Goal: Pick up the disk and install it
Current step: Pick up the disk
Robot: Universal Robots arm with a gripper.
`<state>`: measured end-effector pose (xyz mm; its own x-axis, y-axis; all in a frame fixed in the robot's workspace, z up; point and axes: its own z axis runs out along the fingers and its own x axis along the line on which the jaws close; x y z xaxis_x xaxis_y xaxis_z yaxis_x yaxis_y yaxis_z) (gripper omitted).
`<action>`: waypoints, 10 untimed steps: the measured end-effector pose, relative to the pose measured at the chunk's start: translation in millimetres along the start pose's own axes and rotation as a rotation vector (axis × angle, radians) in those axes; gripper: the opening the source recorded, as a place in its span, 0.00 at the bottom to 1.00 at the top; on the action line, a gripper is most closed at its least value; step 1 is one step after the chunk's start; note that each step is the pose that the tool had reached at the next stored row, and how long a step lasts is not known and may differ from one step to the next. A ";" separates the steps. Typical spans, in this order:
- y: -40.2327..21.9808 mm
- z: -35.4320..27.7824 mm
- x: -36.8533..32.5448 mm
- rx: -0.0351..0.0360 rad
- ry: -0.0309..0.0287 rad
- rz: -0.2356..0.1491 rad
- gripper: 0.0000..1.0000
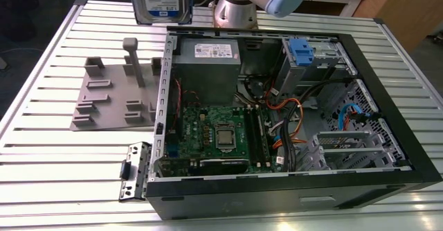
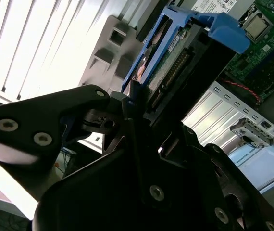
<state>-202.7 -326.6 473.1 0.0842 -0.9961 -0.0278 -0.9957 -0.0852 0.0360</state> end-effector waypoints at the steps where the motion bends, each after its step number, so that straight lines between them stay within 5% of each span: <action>1: 0.1 0.0 0.7 0.0000 0.0000 0.000 0.36; 10: 0.6 -0.1 6.8 0.0001 -0.0001 0.000 0.36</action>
<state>-202.6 -333.4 473.0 0.0842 -0.9961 -0.0278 -0.9957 -0.0852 0.0359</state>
